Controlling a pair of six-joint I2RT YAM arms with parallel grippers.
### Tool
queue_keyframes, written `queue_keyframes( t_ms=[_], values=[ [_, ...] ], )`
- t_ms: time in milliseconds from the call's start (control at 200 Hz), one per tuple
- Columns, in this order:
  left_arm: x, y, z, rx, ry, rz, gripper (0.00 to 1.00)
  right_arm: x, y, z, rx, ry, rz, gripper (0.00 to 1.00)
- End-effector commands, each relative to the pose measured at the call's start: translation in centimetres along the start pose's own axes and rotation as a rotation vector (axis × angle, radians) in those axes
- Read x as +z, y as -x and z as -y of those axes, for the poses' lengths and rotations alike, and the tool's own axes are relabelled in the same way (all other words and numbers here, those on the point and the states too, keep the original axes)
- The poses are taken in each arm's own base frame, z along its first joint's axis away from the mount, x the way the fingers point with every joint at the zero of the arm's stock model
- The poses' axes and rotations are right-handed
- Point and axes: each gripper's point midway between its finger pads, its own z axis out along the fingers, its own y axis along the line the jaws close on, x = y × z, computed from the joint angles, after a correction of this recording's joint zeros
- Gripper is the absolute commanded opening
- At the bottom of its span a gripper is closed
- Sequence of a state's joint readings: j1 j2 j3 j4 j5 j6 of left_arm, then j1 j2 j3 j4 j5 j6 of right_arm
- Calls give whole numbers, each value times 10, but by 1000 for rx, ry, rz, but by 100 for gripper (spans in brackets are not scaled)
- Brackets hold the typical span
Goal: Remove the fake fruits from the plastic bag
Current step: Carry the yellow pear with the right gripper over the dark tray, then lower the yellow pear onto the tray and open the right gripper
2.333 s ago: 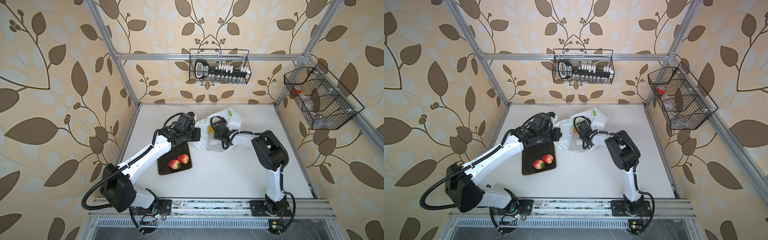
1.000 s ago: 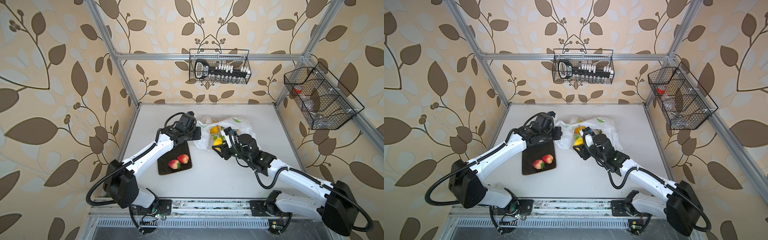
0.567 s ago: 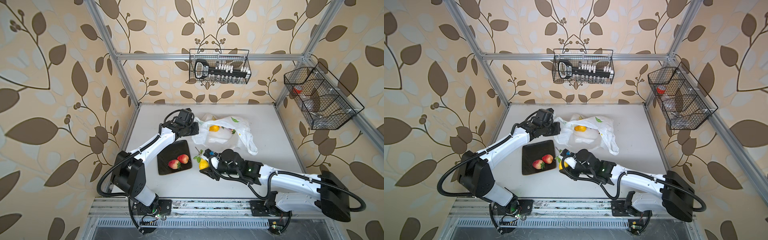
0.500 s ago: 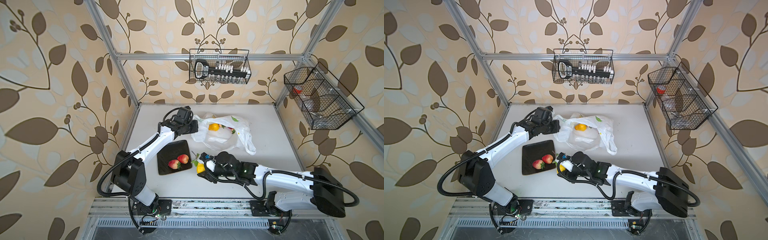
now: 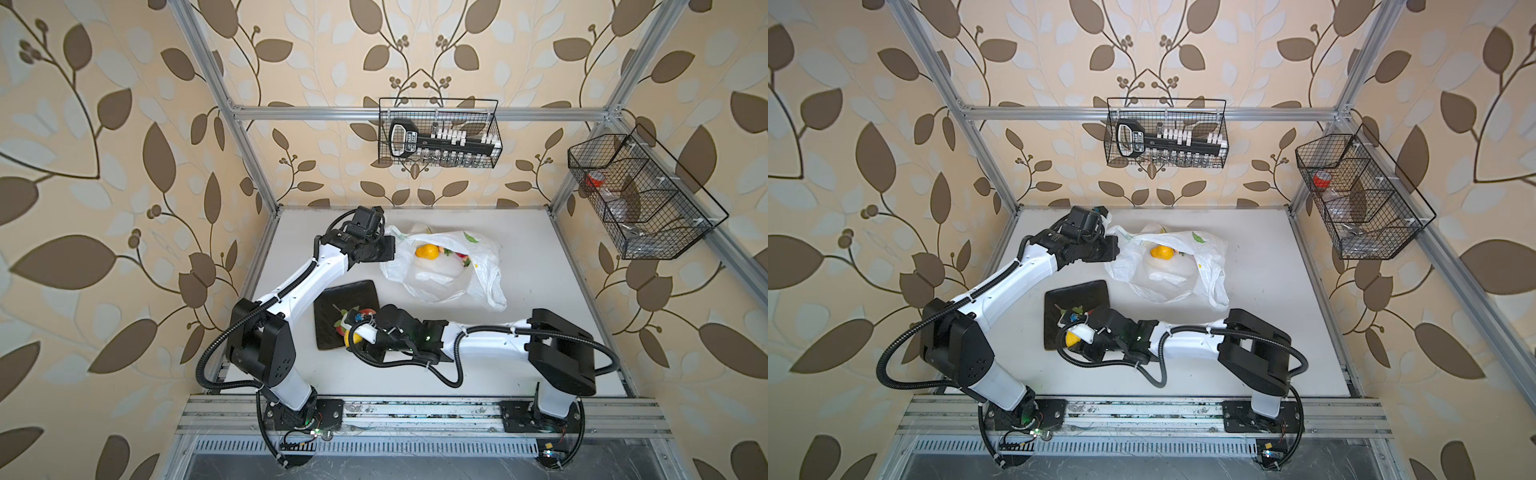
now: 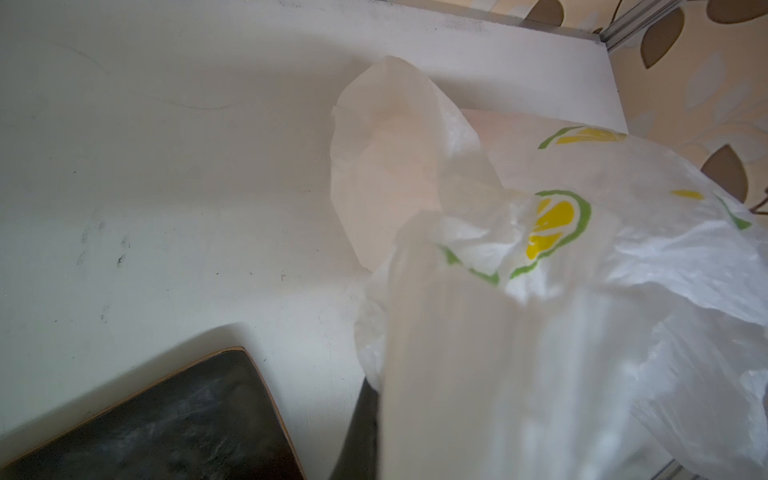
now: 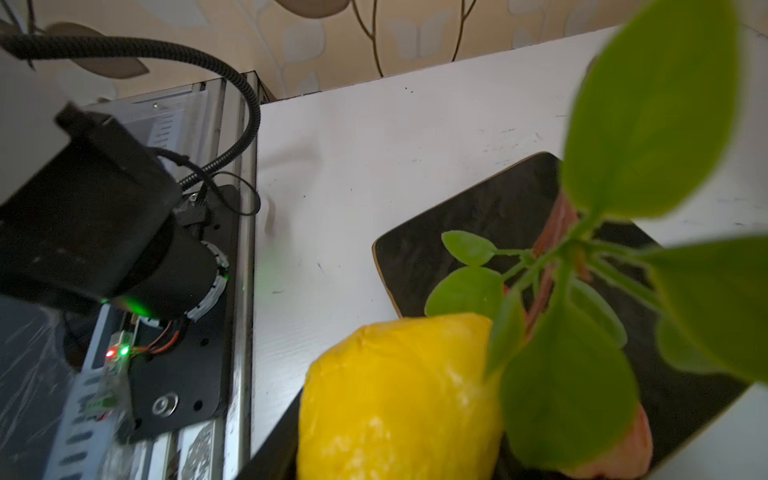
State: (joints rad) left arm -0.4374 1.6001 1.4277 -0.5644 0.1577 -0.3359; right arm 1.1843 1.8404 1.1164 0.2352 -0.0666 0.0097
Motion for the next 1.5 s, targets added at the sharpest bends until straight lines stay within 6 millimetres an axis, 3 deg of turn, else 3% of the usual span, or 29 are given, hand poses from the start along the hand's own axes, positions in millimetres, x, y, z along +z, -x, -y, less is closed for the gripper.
queue_keyframes(
  t_ms=[0, 200, 355, 605, 825, 1020, 1200, 1380, 1494],
  values=[
    [-13, 9, 7, 59, -16, 2, 2, 22, 18, 2, -41, -41, 41, 44],
    [-16, 8, 3, 65, 11, -1, 1, 71, 13, 11, -85, -132, -14, 45],
    [-17, 4, 0, 63, 16, -3, 0, 94, 0, 19, -122, -177, -55, 47],
    [-17, 3, -2, 86, 32, -7, 0, 107, -18, 26, -164, -215, -100, 54],
    [-16, 1, -4, 87, 38, -23, 0, 108, -20, 30, -210, -237, -106, 70],
    [-20, 2, -5, 99, 48, -19, 0, 86, 12, 24, -218, -232, -21, 75],
    [-23, 6, -2, 106, 44, -13, 0, 39, 47, 0, -233, -184, 102, 75],
    [-20, 5, -2, 107, 44, -22, 0, -20, 38, -18, -220, -182, 138, 71],
    [-19, 4, -1, 102, 34, -23, 0, -60, 32, -18, -157, -204, 162, 69]
  ],
)
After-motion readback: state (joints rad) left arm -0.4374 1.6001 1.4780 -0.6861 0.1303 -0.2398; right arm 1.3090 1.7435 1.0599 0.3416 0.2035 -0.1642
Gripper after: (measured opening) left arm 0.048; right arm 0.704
